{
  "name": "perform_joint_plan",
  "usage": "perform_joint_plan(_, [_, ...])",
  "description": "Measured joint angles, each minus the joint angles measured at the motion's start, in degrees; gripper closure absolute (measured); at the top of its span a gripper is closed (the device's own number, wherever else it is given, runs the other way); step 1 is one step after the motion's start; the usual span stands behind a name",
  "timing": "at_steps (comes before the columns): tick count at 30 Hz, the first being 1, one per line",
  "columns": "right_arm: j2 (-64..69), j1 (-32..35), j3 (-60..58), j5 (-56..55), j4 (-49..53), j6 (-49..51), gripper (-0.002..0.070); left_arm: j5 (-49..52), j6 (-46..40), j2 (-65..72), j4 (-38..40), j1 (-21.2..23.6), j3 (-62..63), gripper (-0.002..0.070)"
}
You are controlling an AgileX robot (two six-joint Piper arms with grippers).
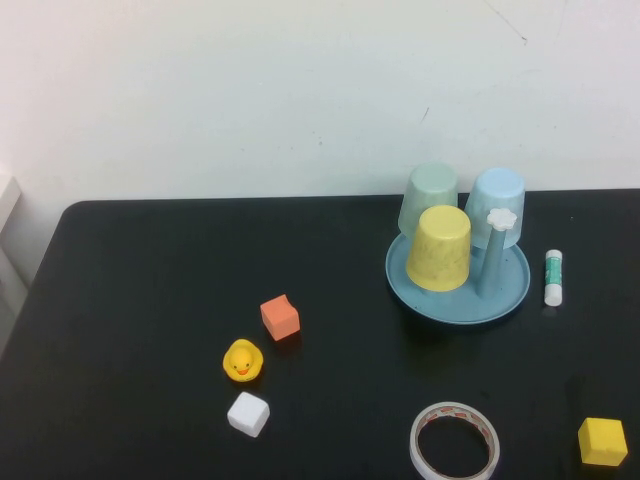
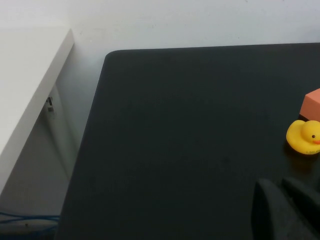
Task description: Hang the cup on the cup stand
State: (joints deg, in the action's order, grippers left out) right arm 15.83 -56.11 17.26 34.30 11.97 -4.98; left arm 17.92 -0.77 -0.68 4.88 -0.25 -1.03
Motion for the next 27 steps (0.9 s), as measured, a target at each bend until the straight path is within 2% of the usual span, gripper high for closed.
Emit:
perform_joint_plan(13, [-0.1,0.0,0.0,0.0,0.0,0.0,0.0678,0.1,0.0,0.0,0.0,0.0,0.0,0.0676])
perform_joint_plan(15, [-0.6,1.7,0.0,0.0,-0.4,0.0,0.0678,0.1,0.0,0.0,0.0,0.0,0.0,0.0676])
perform_joint_plan(20, [-3.0,17.2,-0.3,-0.6,-0.3,-1.1,0.0678,0.1,0.0,0.0,0.0,0.0,0.0,0.0676])
perform_joint_plan(27, [-9.7,45.5,-7.4,-11.1,-2.2,-1.2,0.0678,0.1,0.0,0.0,0.0,0.0,0.0,0.0676])
